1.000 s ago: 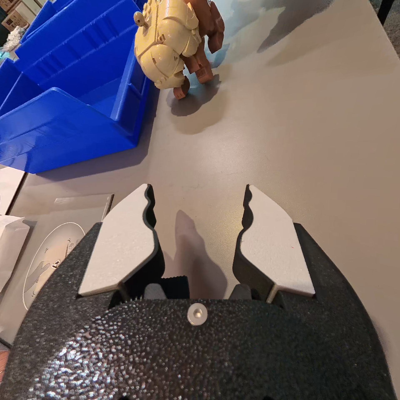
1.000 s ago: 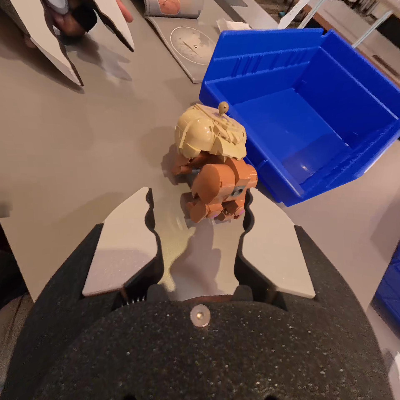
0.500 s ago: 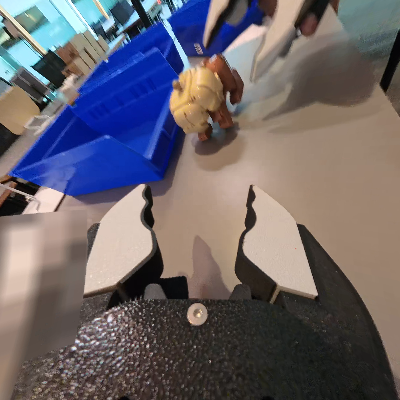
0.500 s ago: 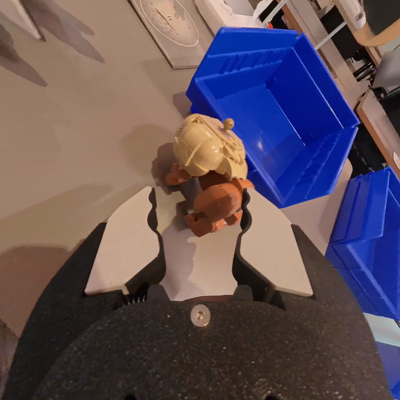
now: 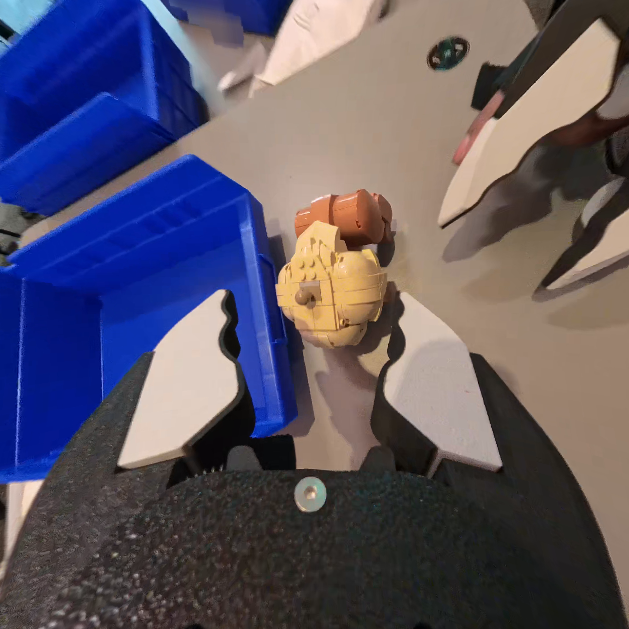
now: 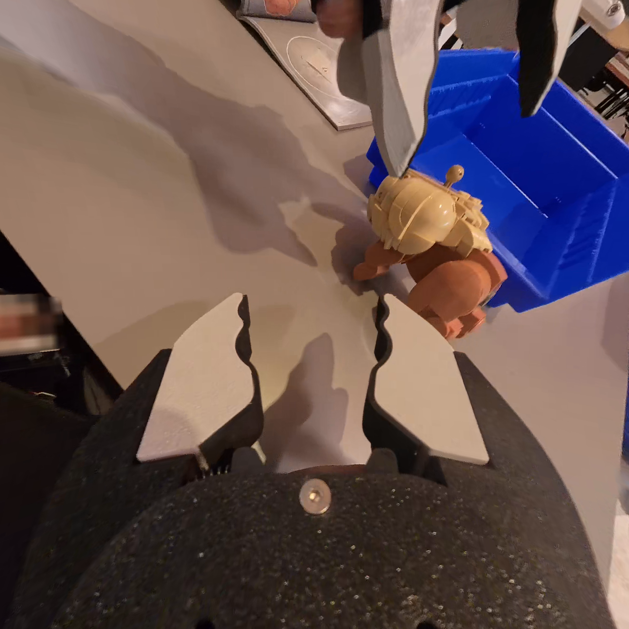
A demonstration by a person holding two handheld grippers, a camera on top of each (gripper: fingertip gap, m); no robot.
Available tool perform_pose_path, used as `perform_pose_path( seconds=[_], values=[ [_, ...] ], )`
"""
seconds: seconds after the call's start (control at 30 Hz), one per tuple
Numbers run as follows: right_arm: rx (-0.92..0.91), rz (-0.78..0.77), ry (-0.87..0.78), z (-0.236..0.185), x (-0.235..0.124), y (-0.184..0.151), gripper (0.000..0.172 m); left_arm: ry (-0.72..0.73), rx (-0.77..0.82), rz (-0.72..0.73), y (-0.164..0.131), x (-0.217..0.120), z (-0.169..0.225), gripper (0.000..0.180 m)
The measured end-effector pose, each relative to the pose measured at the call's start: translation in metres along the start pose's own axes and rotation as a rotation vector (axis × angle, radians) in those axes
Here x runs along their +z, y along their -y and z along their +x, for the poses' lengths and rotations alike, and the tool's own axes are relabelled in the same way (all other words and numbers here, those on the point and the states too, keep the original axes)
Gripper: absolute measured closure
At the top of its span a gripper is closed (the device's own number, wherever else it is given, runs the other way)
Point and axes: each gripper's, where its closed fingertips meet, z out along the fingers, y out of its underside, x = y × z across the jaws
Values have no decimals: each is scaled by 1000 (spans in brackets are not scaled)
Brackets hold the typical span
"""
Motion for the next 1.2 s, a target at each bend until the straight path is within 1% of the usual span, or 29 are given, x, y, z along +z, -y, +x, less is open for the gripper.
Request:
perform_pose_path(
  seconds=[0.13,0.23,0.3,0.43,0.5,0.53,0.6,0.73,0.83,0.93,1.1,1.13,1.17,1.2],
  values=[
    [19,20,23,-4,-8,-10,101,-68,95,-145,-5,20,0,87],
    [32,39,37,-4,-11,-14,101,-137,129,-229,-10,31,-1,80],
    [44,70,39,-3,-14,-11,103,-184,155,-263,-12,36,2,80],
    [59,75,43,-2,-17,-12,104,-242,218,-343,-21,46,10,80],
    [80,71,36,1,-16,-13,104,-257,223,-358,-24,51,14,82],
    [90,67,31,2,-16,-14,105,-265,220,-364,-26,54,17,87],
    [106,58,19,4,-15,-15,105,-230,215,-354,-27,59,15,90],
    [146,33,-17,11,-14,-18,105,-225,112,-309,-23,59,18,90],
    [194,-35,-44,14,-13,-27,105,-223,-32,-301,-22,56,23,91],
    [258,-78,-28,6,-12,-31,107,-222,-189,-265,-20,53,29,92],
    [375,-67,-8,-9,-6,-24,108,-286,-468,-117,-12,48,47,93],
    [401,-65,-4,-12,-4,-23,109,-302,-516,-84,-10,47,51,95],
    [432,-62,5,-15,-3,-23,109,-321,-567,-47,-7,45,55,102],
    [460,-57,9,-17,-2,-22,110,-332,-609,-27,-7,44,58,102]
  ],
)
